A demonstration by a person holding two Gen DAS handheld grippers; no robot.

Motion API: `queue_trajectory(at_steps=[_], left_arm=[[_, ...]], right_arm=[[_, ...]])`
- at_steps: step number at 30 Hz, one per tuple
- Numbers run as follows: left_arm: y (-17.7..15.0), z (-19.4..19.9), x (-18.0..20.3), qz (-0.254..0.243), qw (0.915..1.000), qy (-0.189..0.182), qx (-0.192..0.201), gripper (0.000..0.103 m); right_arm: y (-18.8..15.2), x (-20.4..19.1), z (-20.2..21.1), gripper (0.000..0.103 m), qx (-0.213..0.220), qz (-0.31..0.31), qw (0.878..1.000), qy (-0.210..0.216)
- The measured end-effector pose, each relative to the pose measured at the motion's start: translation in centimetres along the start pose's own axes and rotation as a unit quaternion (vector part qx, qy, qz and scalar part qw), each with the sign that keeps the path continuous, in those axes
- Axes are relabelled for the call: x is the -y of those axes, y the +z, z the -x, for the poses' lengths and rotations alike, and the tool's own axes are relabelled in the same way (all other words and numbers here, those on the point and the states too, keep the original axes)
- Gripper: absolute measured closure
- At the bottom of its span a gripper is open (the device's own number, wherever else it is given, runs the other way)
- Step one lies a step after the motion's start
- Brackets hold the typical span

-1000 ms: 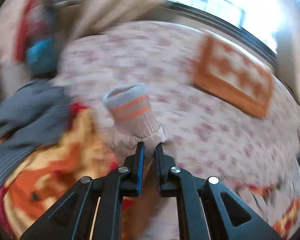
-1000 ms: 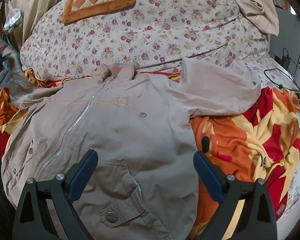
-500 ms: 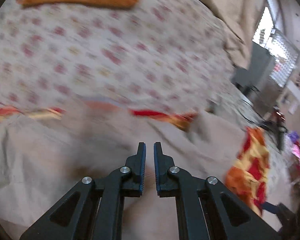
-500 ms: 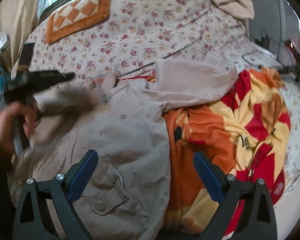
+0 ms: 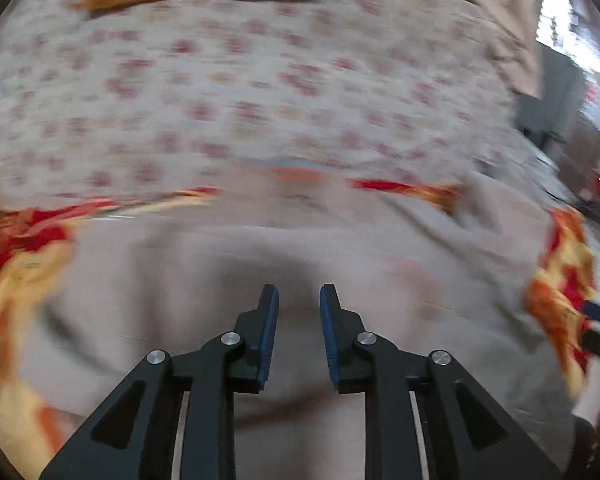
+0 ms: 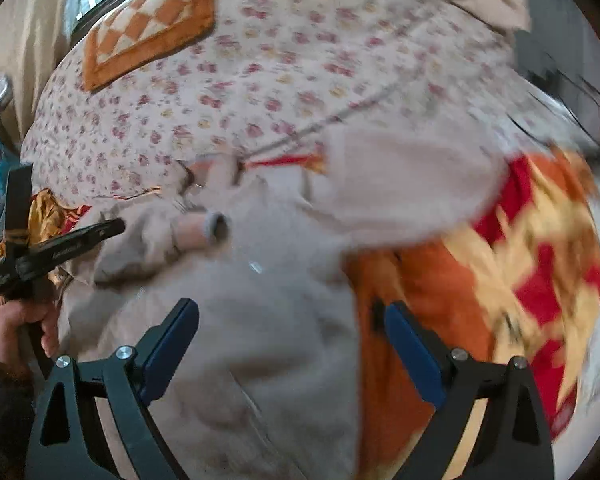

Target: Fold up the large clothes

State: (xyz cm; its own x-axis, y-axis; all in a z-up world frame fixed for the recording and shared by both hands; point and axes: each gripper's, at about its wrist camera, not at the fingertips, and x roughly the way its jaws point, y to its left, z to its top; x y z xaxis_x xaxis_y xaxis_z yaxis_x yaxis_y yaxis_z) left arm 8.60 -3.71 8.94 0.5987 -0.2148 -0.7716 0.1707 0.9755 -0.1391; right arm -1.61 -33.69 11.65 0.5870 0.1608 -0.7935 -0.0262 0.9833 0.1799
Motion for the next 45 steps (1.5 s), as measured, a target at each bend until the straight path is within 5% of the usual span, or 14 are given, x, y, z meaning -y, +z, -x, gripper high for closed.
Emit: queue_trajectory(at_steps=[3, 7, 10, 11, 14, 16, 23, 31, 33, 35, 40, 45], left_arm=[[0.7, 1.2, -5.6, 0.064, 0.9963, 0.055, 0.017, 0.089], [-1.0, 1.3, -11.6, 0.136, 0.9875, 0.078, 0.016, 0.088], [-3.5, 0.5, -14.5, 0.165, 0.9818, 0.093, -0.001, 0.088], [-4.0, 0.1, -15.2, 0.179, 0.9791, 0.095, -0.014, 0.088], [-3.7, -0.5, -15.8, 0.204, 0.975, 0.087, -0.015, 0.088], [-3.5, -0.1, -15.7, 0.197, 0.9759, 0.093, -0.005, 0.088], [-2.6, 0.8, -13.9, 0.165, 0.982, 0.09, 0.02, 0.088], [-0.7, 2.8, -11.9, 0.15, 0.9845, 0.03, 0.085, 0.084], [-0.3, 1.6, -11.0, 0.13, 0.9885, 0.025, 0.073, 0.08], [-0.2, -0.3, -10.6, 0.119, 0.991, 0.038, 0.05, 0.08], [-2.6, -6.2, -11.9, 0.139, 0.986, 0.077, -0.051, 0.081], [-3.5, -6.3, -11.6, 0.138, 0.9847, 0.095, -0.046, 0.083]], right_arm=[[3.4, -3.6, -4.1, 0.006, -0.016, 0.025, 0.998, 0.058], [5.3, -5.1, -11.8, 0.011, -0.042, 0.02, 0.991, 0.125], [5.5, -5.2, -17.1, 0.023, -0.076, 0.001, 0.99, 0.12], [5.3, -5.1, -18.1, 0.029, -0.083, -0.009, 0.988, 0.128], [5.3, -5.1, -17.4, 0.091, -0.067, 0.0, 0.986, 0.153], [5.8, -4.4, -15.0, 0.097, -0.043, 0.006, 0.988, 0.15], [7.6, 3.2, -8.8, 0.098, -0.033, 0.002, 0.999, 0.004], [6.7, 4.3, -9.0, 0.089, -0.041, -0.009, 0.999, -0.008], [6.9, 4.3, -7.7, 0.065, -0.016, -0.012, 0.999, -0.029], [7.5, 4.4, -5.8, 0.057, 0.02, -0.013, 0.999, -0.046], [8.5, 2.2, -4.9, 0.057, 0.054, 0.018, 0.998, -0.037], [7.5, -0.5, -9.6, 0.057, 0.009, 0.035, 0.999, -0.017]])
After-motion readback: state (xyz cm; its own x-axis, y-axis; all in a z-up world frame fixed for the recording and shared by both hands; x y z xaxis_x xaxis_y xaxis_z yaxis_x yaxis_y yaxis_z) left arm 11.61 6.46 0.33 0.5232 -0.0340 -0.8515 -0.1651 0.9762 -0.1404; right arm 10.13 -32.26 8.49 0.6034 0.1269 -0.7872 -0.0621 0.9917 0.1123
